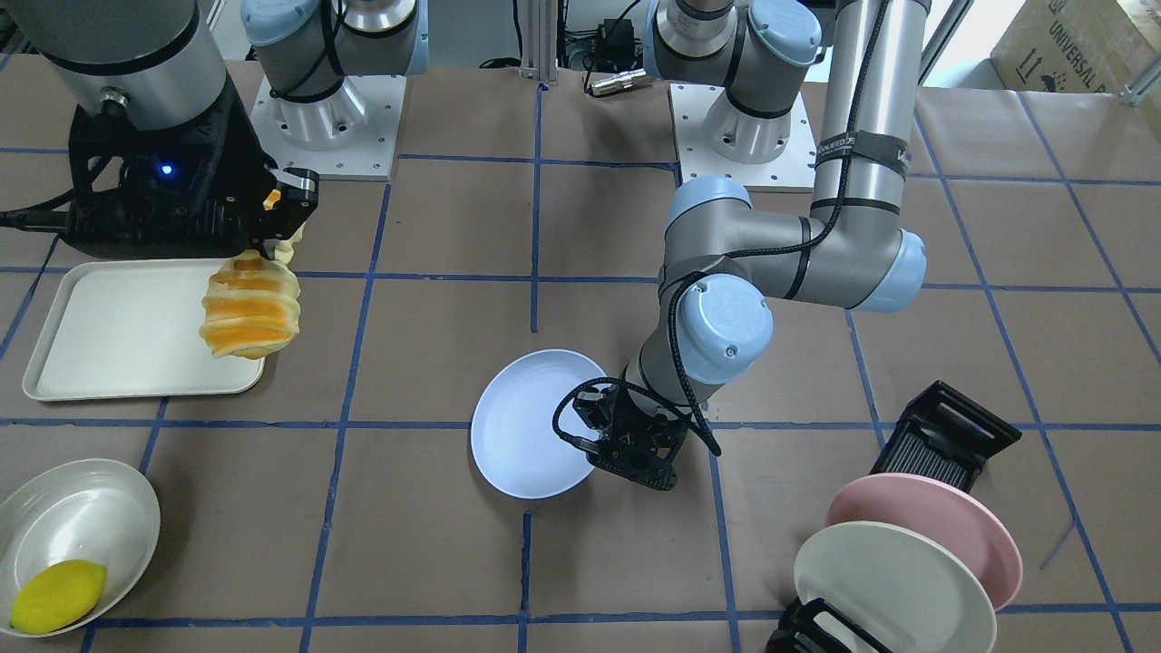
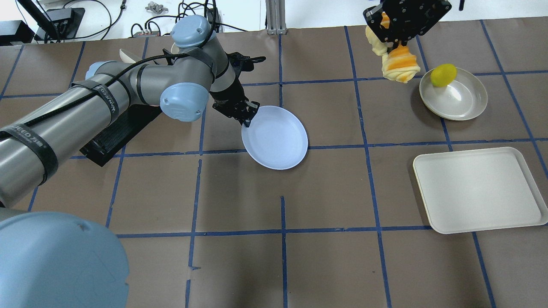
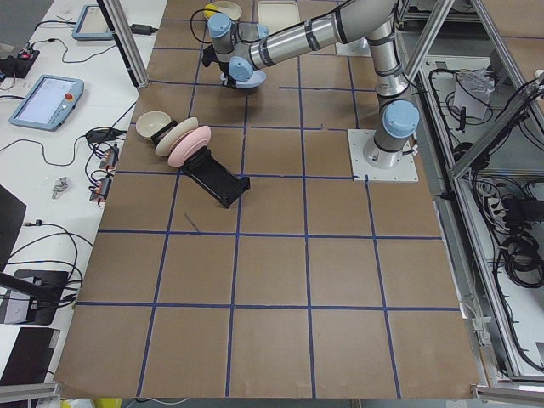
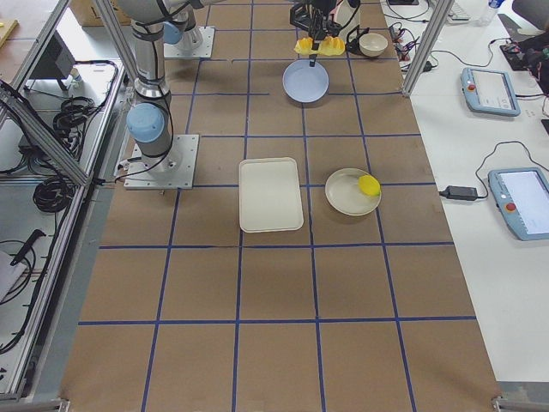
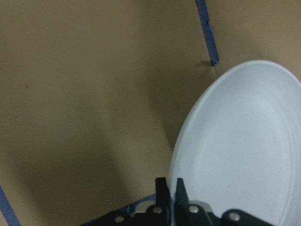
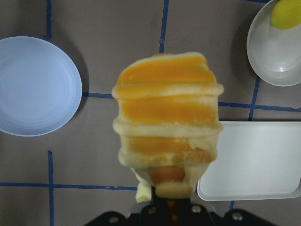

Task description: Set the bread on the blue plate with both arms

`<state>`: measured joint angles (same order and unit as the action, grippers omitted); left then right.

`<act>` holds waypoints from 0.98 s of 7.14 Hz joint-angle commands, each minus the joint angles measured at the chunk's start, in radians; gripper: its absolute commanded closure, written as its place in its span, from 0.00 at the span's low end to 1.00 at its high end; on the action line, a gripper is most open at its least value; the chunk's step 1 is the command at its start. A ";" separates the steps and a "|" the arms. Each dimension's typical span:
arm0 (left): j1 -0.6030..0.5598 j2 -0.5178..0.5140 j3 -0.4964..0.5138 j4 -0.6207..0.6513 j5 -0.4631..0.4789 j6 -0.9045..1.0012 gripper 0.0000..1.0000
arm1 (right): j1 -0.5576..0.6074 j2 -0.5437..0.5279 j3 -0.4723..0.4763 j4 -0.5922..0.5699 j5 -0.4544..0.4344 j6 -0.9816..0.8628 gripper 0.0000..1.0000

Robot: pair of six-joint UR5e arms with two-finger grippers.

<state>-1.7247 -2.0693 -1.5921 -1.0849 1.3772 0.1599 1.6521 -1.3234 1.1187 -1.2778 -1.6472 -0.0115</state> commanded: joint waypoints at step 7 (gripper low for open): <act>0.181 0.401 0.069 -0.461 0.250 -0.016 0.03 | 0.012 0.030 0.009 -0.017 0.010 0.011 1.00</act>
<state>-1.5666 -1.7413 -1.5393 -1.4412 1.5911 0.1440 1.6530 -1.3069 1.1247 -1.2852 -1.6456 -0.0200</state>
